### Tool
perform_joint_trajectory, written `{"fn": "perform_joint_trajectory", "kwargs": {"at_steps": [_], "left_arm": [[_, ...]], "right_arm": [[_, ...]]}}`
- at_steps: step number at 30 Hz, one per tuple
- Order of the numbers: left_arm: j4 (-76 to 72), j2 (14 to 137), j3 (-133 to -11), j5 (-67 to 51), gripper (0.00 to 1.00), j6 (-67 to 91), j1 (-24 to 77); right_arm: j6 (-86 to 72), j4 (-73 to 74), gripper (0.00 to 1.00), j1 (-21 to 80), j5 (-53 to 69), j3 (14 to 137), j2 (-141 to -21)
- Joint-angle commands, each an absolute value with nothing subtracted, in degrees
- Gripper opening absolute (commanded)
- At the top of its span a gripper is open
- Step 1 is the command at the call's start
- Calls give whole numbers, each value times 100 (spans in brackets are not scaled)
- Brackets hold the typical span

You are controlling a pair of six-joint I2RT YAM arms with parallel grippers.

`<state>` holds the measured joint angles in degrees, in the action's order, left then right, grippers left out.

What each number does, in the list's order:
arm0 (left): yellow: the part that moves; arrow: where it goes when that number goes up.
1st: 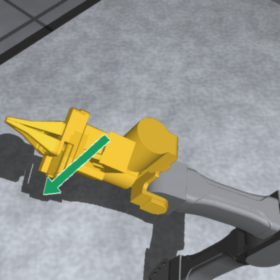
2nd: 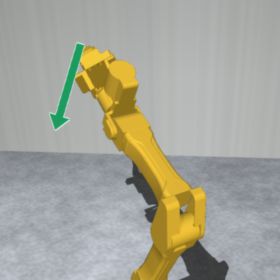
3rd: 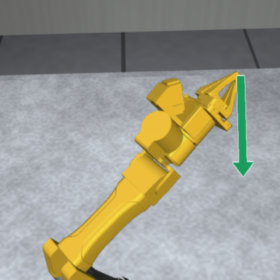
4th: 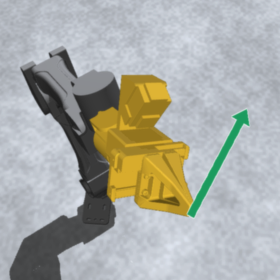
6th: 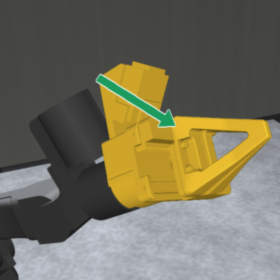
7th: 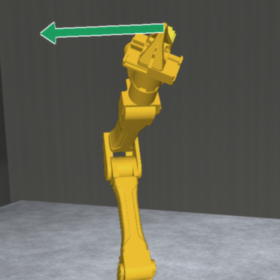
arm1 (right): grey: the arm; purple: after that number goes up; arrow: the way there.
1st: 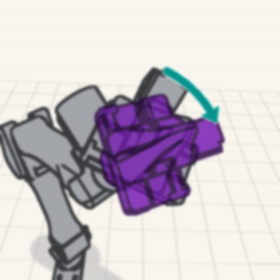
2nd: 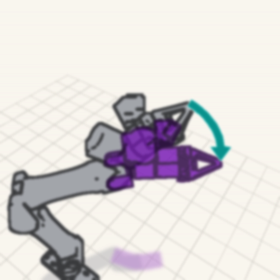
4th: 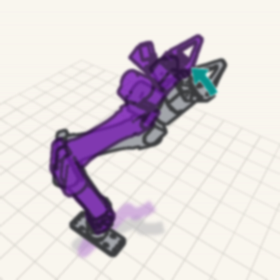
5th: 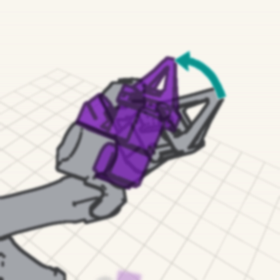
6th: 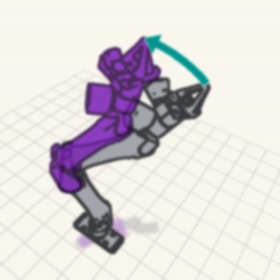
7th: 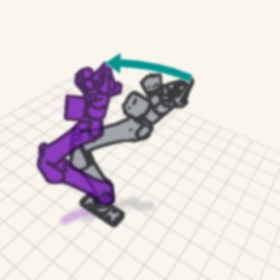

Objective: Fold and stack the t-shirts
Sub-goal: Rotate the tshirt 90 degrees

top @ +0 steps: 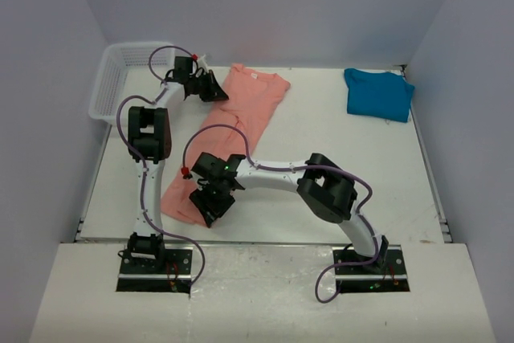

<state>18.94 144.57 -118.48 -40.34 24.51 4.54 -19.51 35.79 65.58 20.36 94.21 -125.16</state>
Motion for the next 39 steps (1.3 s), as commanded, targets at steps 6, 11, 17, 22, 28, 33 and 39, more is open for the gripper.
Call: {"fn": "perform_joint_trajectory", "kwargs": {"at_steps": [6,11,17,22,28,33,39], "left_arm": [[1723,14335,-11769,-4298,0,2584,343],[1653,14344,-11707,-4359,0,2645,255],[1573,14423,-11698,-4447,0,2698,202],[1547,14475,-11681,-4491,0,2716,202],[1591,14563,-11707,-4465,0,2707,202],[1556,14590,-11654,-4491,0,2725,211],[1564,14572,-11663,-4500,0,2725,211]], "right_arm": [[-1626,3805,54,6688,1828,9773,-12805],[-1749,3867,43,6794,1916,9721,-12990],[-2126,3517,18,6882,1671,9160,-12833],[-2881,2892,7,6943,1424,8518,-12428],[-3698,2541,0,7172,809,7868,-12173],[-3596,1970,0,7251,88,7120,-11260],[-2875,2311,0,7260,273,7979,-11258]]}}
